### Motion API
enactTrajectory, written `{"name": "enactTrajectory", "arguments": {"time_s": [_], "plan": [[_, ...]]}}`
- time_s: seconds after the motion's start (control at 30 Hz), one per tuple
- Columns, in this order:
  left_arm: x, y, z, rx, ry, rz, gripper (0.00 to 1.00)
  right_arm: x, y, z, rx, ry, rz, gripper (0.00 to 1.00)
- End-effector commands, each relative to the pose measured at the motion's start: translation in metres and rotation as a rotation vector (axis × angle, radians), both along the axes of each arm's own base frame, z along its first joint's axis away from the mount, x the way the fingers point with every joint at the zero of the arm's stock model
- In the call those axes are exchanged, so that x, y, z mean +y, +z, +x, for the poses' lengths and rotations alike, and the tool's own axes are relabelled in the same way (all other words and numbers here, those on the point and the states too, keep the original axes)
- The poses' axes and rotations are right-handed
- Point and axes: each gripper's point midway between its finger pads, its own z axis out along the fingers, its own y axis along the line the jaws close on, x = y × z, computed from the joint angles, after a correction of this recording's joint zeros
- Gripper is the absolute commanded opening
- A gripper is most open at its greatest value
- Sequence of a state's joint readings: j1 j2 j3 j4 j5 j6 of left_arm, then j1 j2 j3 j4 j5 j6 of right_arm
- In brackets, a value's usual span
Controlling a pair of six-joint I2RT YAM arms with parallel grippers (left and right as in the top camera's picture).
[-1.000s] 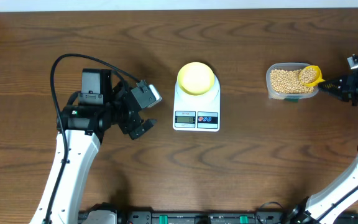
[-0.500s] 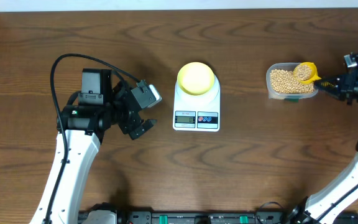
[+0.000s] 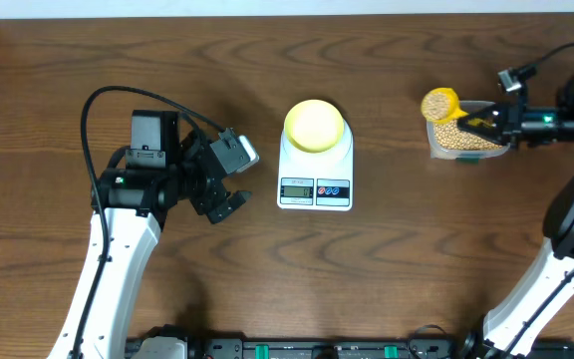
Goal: Scoop item into bowl and weigh 50g on scale
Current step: 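Lift the filled scoop and carry it left over the yellow bowl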
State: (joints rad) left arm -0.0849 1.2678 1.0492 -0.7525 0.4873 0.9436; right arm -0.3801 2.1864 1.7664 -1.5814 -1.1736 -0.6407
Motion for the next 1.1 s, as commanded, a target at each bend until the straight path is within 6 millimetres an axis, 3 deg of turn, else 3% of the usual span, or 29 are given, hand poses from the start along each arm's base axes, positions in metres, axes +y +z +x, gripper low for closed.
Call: {"name": "enactTrajectory", "arguments": {"time_s": [0.0,0.43,0.83,1.07], "plan": [[0.002,-0.006,-0.001,0.012,0.000,0.011,0.98,0.026,0.015,0.011,-0.059,0.023,0.081,0.01],[0.002,-0.006,-0.001,0.012,0.000,0.011,0.98,0.094,0.004,0.011,0.024,0.156,0.036,0.01],[0.002,-0.006,-0.001,0.012,0.000,0.011,0.97,0.141,0.029,0.027,-0.106,0.267,-0.080,0.01],[0.002,-0.006,-0.001,0.012,0.000,0.011,0.97,0.167,0.024,0.027,-0.155,0.330,-0.167,0.01]]}}
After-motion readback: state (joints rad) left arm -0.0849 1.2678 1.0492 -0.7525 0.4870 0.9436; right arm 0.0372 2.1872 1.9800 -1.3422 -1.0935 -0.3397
